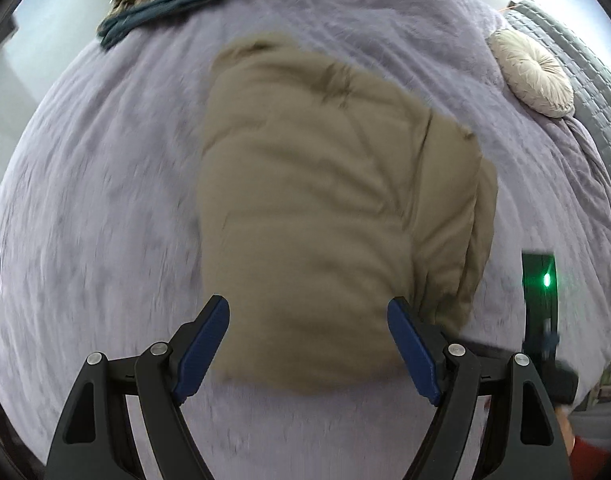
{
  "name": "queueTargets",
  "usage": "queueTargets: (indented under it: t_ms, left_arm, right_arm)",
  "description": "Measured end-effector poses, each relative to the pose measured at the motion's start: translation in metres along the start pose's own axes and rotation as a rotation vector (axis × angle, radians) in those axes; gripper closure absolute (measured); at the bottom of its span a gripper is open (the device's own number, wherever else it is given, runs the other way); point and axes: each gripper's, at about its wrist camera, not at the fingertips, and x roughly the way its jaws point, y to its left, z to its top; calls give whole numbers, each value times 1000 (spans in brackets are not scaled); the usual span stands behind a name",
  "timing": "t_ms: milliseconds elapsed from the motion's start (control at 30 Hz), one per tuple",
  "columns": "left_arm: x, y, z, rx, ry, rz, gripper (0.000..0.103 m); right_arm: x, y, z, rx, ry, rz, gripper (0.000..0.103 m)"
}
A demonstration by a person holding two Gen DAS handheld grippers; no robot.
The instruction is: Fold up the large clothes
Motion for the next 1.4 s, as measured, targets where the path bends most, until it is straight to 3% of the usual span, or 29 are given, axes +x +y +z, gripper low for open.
queueTargets:
  t_ms: [200, 267, 700, 1000, 1167, 1200, 1267, 1300, 1333, 1400]
  left_arm:
    - [-3, 12, -38, -10, 41, 23, 20]
    - [-9, 19, -47, -25, 40, 25, 0]
    - [-36, 40, -73, -79, 59, 22, 0]
    - [-49, 32, -85, 16, 75, 92, 0]
    - [-73, 41, -84, -28, 9, 84, 0]
    - [-76, 42, -83, -32, 0, 82, 0]
    - [-86, 46, -77, -47, -18, 87, 0]
    - [-90, 47, -74, -53, -29, 91, 0]
    - [-95, 49, -71, -57, -44, 96, 0]
    - [-105, 49, -67, -60, -74, 105, 0]
  right_arm:
    - [-13, 30, -7, -41, 7, -58, 102]
    - [-21, 37, -14, -63, 10, -74, 100]
    - [-65, 88, -81, -128, 41, -163, 100]
    - [-97, 107, -114, -190, 21, -272, 99]
    - [-117, 114, -120, -202, -37, -295, 98]
    - [-121, 104, -110, -204, -50, -295, 95]
    - [-137, 101, -106, -211, -85, -299, 65]
    - [-140, 103, -103, -215, -108, -300, 31]
    - [-150, 108, -102, -223, -146, -297, 24]
    - [-165, 108, -97, -243, -186, -303, 24]
